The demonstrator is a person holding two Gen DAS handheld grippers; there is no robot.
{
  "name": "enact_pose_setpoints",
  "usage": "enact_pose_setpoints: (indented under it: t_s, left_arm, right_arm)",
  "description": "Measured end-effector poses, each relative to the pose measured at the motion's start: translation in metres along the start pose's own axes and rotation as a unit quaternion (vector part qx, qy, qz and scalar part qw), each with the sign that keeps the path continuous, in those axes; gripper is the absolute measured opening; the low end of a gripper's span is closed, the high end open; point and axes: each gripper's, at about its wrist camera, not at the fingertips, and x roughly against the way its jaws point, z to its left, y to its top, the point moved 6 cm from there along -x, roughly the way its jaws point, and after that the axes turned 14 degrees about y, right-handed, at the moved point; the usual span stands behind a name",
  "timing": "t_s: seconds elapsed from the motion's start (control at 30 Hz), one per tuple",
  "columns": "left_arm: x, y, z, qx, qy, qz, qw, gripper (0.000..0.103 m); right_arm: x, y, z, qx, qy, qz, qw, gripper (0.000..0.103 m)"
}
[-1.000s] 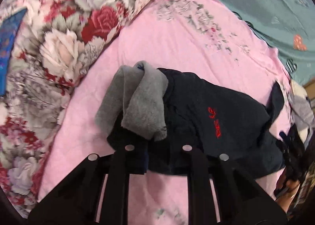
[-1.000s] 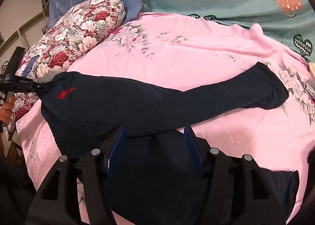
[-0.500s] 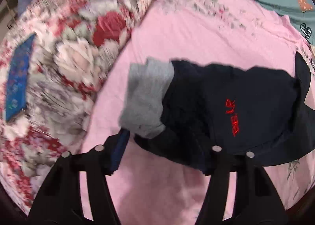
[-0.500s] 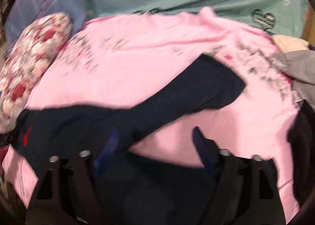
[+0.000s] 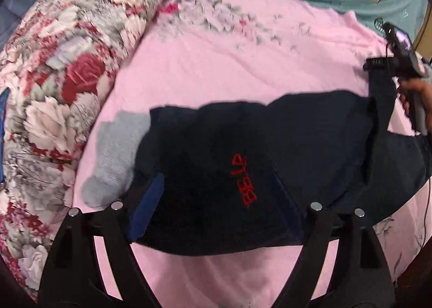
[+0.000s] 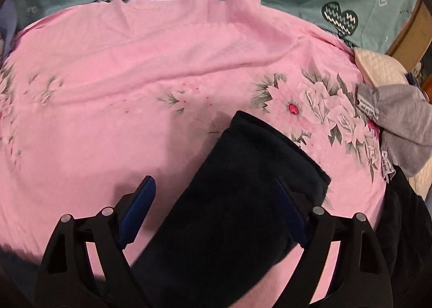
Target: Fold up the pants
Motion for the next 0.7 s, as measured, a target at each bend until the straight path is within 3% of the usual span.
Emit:
enact_pose_setpoints:
  t_s: [0.13, 0.2, 0.23, 0.27, 0.3, 0.37, 0.47, 0.57, 0.7]
  left_arm:
    - [-0.025, -0.011, 0.002, -0.006, 0.002, 0.028, 0.9996, 0.082]
    - [-0.026, -0.012, 0.005, -0.004, -0.004, 0.022, 0.9997, 0.082]
    - [-0.026, -0.012, 0.005, -0.006, -0.005, 0.021, 0.9998, 0.082]
    - [-0.026, -0.012, 0.005, -0.007, -0.006, 0.021, 0.9997, 0.082]
    - [-0.026, -0.013, 0.005, -0.008, -0.008, 0.022, 0.9997, 0.082]
    - [-0.027, -0.016, 0.007, -0.01, -0.014, 0.022, 0.9996, 0.082]
    - [-0.026, -0.016, 0.009, -0.022, -0.025, 0.023, 0.9992, 0.082]
    - [-0.026, -0.015, 0.015, -0.017, -0.044, 0.029, 0.9985, 0.082]
    - [-0.025, -0.015, 0.017, -0.007, -0.057, 0.029, 0.9979, 0.082]
  right_arm:
    - [-0.01, 0.002, -0.006, -0.019, 0.004, 0.004, 1.0, 0.087]
    - [-0.012, 0.005, -0.006, -0.03, 0.011, 0.006, 0.999, 0.086]
    - [-0.012, 0.005, -0.007, -0.037, 0.028, 0.008, 0.999, 0.077]
    - [-0.012, 0.006, -0.005, -0.044, 0.047, 0.009, 0.998, 0.061]
    - [-0.011, 0.006, -0.007, -0.054, 0.059, 0.008, 0.997, 0.054]
    - [-0.008, 0.008, -0.014, -0.053, 0.041, 0.006, 0.998, 0.028]
    - [-0.006, 0.003, -0.027, -0.056, 0.029, 0.006, 0.998, 0.009]
    - [0.005, -0.004, -0.046, -0.081, 0.043, 0.004, 0.996, 0.007]
    - [0.068, -0.012, -0.075, -0.125, 0.097, -0.058, 0.986, 0.007]
